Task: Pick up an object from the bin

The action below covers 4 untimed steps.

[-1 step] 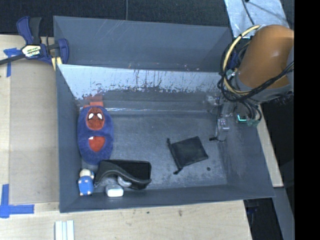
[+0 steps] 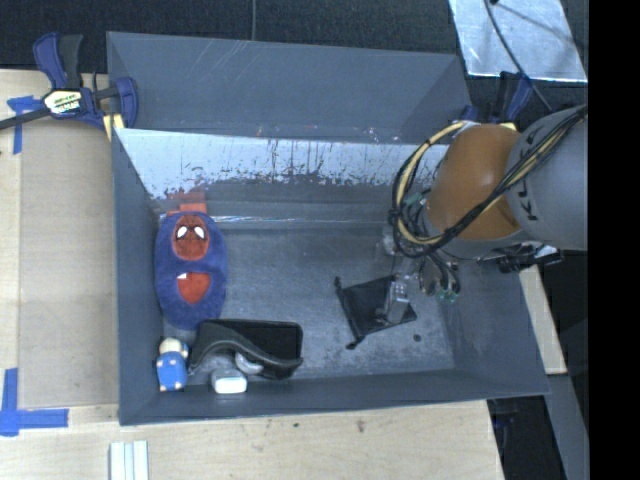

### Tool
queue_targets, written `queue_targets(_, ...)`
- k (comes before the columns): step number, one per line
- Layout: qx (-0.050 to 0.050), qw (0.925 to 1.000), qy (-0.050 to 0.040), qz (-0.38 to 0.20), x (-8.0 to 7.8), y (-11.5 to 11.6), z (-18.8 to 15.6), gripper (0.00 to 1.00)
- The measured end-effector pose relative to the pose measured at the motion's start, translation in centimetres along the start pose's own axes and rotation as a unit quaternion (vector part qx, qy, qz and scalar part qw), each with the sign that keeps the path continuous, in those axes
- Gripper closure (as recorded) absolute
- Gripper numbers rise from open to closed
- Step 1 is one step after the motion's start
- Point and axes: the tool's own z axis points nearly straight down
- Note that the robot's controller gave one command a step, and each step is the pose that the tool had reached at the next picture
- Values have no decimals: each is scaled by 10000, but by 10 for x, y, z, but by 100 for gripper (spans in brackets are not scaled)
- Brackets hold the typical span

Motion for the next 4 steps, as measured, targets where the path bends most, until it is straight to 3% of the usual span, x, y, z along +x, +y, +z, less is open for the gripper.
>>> queue_targets(1,-5,9988,-42,486,12,27,-34,0)
queue_targets(2,0,9946,-24,1037,15,17,-36,0)
queue_targets(3,0,9841,-10,1777,23,23,-2,0)
queue_targets(4,1,9844,-15,1761,22,23,-3,0)
